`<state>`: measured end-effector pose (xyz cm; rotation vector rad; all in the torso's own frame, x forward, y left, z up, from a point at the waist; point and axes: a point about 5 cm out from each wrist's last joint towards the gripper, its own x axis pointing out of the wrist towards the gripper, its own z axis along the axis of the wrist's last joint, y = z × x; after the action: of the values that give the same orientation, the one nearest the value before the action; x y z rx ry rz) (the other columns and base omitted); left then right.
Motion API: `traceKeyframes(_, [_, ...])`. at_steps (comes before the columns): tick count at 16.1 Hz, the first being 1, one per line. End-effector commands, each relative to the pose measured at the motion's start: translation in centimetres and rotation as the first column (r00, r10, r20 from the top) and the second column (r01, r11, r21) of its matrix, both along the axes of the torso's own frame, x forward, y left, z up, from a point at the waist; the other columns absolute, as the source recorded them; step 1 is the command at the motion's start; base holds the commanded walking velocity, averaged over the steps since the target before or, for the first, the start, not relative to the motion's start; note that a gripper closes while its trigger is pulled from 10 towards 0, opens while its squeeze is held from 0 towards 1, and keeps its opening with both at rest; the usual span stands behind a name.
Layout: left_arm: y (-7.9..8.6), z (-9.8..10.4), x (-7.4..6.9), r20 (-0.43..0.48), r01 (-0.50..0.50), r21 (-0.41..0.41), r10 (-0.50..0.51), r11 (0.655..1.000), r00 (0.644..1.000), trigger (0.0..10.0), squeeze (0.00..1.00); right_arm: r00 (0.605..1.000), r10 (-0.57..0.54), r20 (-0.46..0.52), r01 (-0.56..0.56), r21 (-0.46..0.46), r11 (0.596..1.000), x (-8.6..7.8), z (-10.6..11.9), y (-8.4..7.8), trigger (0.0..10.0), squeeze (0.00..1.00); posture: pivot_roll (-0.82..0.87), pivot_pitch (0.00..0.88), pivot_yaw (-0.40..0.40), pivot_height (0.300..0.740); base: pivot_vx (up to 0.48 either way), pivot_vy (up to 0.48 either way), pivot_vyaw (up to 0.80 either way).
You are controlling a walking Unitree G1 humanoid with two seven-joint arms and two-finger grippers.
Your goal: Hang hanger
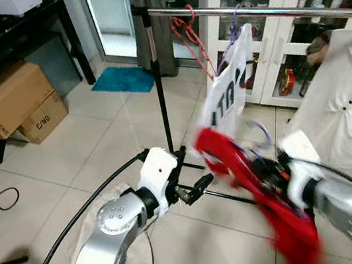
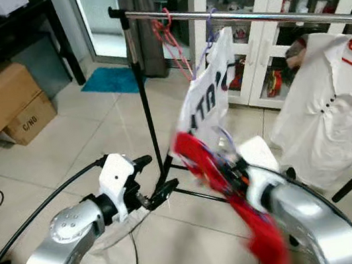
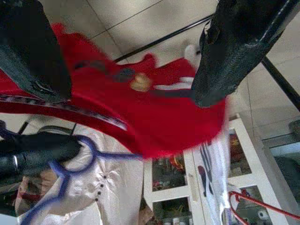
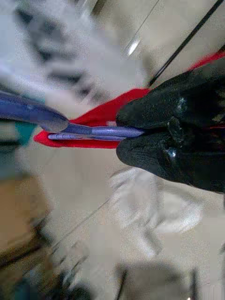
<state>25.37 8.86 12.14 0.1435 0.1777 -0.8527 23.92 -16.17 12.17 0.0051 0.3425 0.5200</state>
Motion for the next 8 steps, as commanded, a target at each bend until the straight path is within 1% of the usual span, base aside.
traceKeyframes(1, [-0.1, 0.0, 0.7, 0.021, -0.036, 0.036, 0.036, 0.999, 0.999, 10.0, 1.0, 0.997, 0.07, 0.04, -0.073, 0.064, 0.995, 0.1, 1.2, 1.1, 0.0, 0.0, 0.02, 0.049, -0.002, 0.74, 0.0, 0.0, 0.0])
traceKeyframes(2, [0.3, 0.1, 1.6, 0.048, -0.113, 0.056, 0.11, 0.992, 0.993, 10.0, 1.0, 0.991, 0.118, 0.058, -0.123, 0.098, 0.988, 0.2, 1.7, 1.8, 0.0, 0.0, 0.02, 0.052, -0.005, 0.74, 0.0, 0.0, 0.0])
traceKeyframes(3, [0.4, 0.2, 1.9, 0.057, -0.136, 0.058, 0.133, 0.989, 0.989, 10.0, 1.0, 0.989, 0.132, 0.065, -0.138, 0.105, 0.985, 0.2, 1.8, 2.0, 0.0, 0.0, 0.02, 0.053, -0.007, 0.74, 0.0, 0.0, 0.0])
traceKeyframes(4, [0.6, 1.0, 2.6, 0.078, -0.194, -0.002, 0.193, 0.981, 0.978, 10.0, 0.63, 0.983, 0.164, 0.08, -0.172, 0.12, 0.978, 0.4, 2.2, 2.4, 0.0, 0.0, 0.03, 0.055, -0.015, 0.74, 0.0, 0.0, 0.0])
traceKeyframes(5, [0.3, 1.3, 2.8, 0.075, -0.194, -0.045, 0.197, 0.98, 0.977, 10.0, 0.06, 0.98, 0.179, 0.085, -0.189, 0.139, 0.972, 0.4, 2.5, 2.6, 0.0, 0.0, 0.03, 0.056, -0.019, 0.74, 0.0, 0.0, 0.0])
traceKeyframes(6, [-0.1, 1.4, 3.0, 0.072, -0.184, -0.072, 0.189, 0.98, 0.979, 10.0, 0.0, 0.977, 0.194, 0.088, -0.206, 0.15, 0.967, 0.4, 2.7, 2.9, 0.0, 0.0, 0.03, 0.057, -0.021, 0.74, 0.0, 0.0, 0.0])
traceKeyframes(8, [-0.9, 1.4, 3.4, 0.071, -0.16, -0.083, 0.166, 0.984, 0.984, 10.0, 0.0, 0.973, 0.212, 0.094, -0.225, 0.154, 0.962, 0.4, 2.8, 3.2, 0.0, 0.0, 0.02, 0.06, -0.022, 0.74, 0.0, 0.0, 0.0])
